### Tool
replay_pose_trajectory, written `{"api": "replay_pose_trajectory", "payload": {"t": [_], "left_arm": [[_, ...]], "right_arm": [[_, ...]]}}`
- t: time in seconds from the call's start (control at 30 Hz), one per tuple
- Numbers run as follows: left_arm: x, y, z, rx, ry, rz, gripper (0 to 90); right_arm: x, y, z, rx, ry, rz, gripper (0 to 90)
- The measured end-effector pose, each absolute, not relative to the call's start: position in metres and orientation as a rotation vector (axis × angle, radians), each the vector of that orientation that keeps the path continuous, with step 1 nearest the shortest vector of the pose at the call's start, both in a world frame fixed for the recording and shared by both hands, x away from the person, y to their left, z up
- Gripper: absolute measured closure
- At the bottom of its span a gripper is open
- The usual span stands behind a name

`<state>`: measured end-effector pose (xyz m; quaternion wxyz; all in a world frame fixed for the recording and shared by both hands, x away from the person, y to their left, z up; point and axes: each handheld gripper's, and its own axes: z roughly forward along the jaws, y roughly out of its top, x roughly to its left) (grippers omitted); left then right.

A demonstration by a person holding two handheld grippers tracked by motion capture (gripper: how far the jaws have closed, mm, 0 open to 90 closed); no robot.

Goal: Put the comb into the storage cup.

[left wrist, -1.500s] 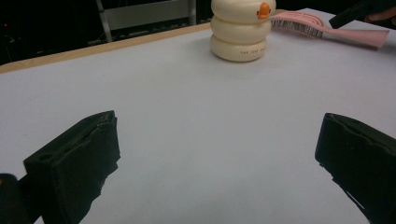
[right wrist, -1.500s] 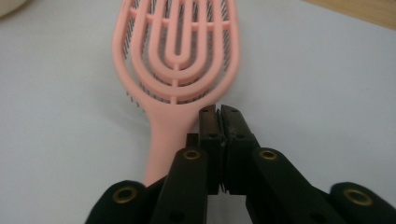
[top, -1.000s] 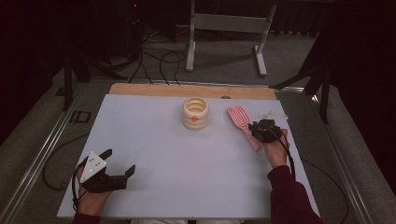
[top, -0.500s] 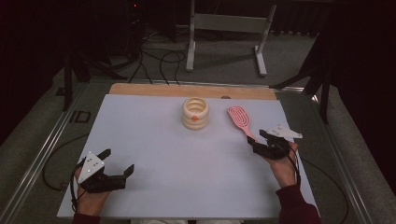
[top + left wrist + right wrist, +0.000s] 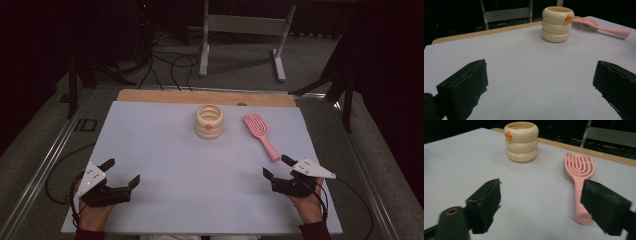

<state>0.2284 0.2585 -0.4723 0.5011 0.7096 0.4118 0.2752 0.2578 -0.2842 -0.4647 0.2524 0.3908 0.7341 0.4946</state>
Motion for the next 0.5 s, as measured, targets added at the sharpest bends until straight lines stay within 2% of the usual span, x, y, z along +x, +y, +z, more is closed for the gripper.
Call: {"api": "replay_pose_trajectory", "payload": {"t": [0.23, 0.5], "left_arm": [[0.226, 0.26, -0.468, 1.707, 0.964, 0.666, 0.2], [0.225, 0.26, -0.466, 1.689, 0.94, 0.656, 0.1]], "right_arm": [[0.243, -0.285, -0.466, 1.05, 1.965, 1.401, 10.5], [0.237, -0.29, -0.468, 1.03, 1.923, 1.432, 10.0]]}}
